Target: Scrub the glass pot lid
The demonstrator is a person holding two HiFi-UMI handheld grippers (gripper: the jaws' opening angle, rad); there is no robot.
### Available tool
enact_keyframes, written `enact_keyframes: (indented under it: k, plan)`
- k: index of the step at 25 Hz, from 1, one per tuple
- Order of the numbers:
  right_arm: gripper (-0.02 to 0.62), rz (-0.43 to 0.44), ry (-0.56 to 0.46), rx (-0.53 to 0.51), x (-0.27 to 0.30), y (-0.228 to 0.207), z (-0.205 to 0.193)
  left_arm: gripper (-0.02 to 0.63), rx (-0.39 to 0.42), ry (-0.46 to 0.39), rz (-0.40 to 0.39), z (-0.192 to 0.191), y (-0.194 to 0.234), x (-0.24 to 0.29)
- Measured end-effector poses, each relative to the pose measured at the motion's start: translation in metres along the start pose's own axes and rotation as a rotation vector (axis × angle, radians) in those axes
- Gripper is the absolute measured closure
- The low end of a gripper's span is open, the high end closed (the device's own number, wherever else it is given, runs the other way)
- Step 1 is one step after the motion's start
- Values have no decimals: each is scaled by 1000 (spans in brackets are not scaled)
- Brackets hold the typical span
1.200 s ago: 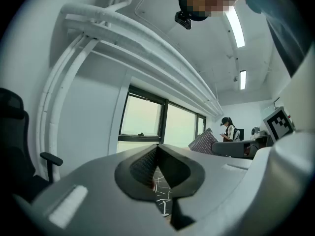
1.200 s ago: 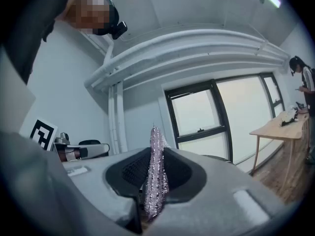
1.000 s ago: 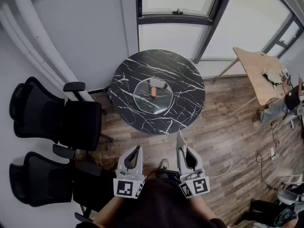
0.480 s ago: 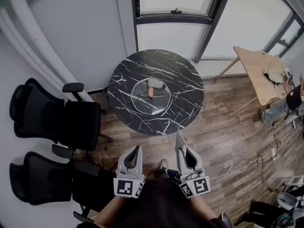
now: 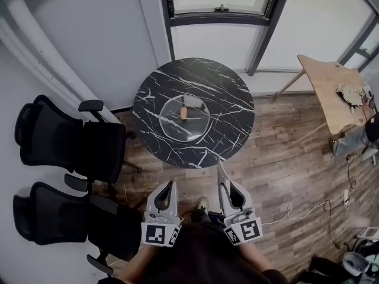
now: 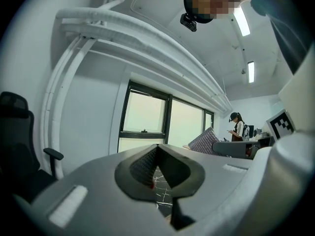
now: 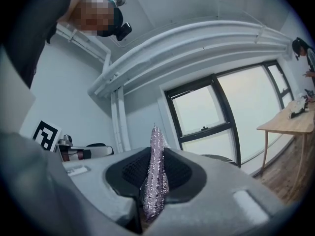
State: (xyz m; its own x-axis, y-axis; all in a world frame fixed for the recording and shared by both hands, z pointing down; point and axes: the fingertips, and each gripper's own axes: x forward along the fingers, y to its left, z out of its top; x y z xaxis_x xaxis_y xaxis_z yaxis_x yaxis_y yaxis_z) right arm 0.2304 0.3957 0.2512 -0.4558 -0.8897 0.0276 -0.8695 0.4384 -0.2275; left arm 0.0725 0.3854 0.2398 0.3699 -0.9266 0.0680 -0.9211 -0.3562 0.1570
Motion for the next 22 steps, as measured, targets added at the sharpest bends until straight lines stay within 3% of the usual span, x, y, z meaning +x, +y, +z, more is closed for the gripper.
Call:
enact_keyframes:
  k: [10, 22]
  plan:
    - [518, 26, 29, -11, -1, -36, -3, 603, 13, 44, 41, -16, -16, 11]
    - [518, -19, 14, -23, 46, -47, 5, 603, 4, 36, -39, -15, 4, 69]
